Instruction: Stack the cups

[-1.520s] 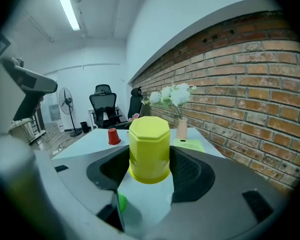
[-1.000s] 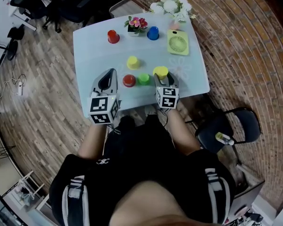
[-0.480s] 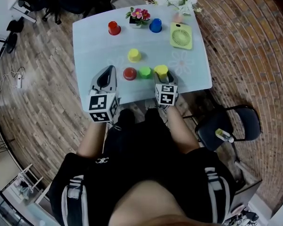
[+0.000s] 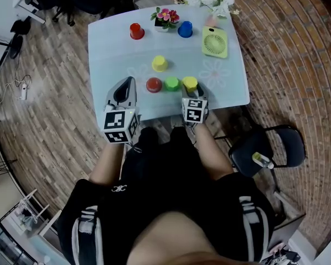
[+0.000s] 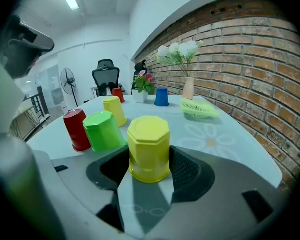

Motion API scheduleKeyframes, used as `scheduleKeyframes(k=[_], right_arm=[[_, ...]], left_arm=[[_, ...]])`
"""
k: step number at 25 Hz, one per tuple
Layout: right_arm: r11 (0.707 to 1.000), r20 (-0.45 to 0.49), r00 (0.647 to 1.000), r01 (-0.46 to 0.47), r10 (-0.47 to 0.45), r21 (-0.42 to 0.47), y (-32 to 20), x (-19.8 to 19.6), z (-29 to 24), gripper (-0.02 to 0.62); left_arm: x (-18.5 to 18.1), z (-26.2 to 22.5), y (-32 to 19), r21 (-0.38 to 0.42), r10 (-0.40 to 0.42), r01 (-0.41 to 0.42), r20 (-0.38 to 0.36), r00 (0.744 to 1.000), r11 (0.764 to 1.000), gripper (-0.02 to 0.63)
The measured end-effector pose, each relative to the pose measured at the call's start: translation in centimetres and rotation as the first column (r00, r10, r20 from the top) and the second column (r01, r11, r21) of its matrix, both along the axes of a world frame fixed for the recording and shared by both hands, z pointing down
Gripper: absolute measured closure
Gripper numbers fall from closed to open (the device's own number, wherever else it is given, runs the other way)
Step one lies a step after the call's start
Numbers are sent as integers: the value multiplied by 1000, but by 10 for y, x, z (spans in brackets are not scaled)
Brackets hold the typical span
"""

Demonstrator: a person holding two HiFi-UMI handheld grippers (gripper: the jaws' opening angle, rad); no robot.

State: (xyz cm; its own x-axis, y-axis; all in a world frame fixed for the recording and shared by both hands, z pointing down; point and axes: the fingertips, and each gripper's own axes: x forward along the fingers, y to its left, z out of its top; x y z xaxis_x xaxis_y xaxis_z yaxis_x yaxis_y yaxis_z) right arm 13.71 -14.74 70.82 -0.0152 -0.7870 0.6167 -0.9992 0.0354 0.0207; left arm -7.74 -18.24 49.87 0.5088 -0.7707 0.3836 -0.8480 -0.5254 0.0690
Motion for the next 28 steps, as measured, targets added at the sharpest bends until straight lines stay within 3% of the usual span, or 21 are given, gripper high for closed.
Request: scheduleKeyframes(k=[12, 15, 18, 24, 28], right_arm=[[1000, 13, 1000, -18, 18, 3, 1, 3, 0, 347], [1000, 49, 999, 0, -1, 20, 4, -1, 2, 291], [999, 16, 1000, -1, 0, 38, 8, 0, -5, 287], [978, 18, 1000, -19, 15, 208, -1, 3, -72, 287], [925, 17, 1000, -23, 18, 379, -14, 3, -145, 288]], left_arm=[[5, -7, 5, 13, 11, -12, 2, 1000, 1000, 603], [5, -10, 6, 22, 13, -13, -2, 1000, 1000, 603], [5, -15, 7, 33, 14, -14, -6, 1000, 999, 603], [11, -30, 7, 71, 26, -24, -27, 999, 997, 603], [13, -46, 7, 104, 35, -30, -48, 998, 994, 603]])
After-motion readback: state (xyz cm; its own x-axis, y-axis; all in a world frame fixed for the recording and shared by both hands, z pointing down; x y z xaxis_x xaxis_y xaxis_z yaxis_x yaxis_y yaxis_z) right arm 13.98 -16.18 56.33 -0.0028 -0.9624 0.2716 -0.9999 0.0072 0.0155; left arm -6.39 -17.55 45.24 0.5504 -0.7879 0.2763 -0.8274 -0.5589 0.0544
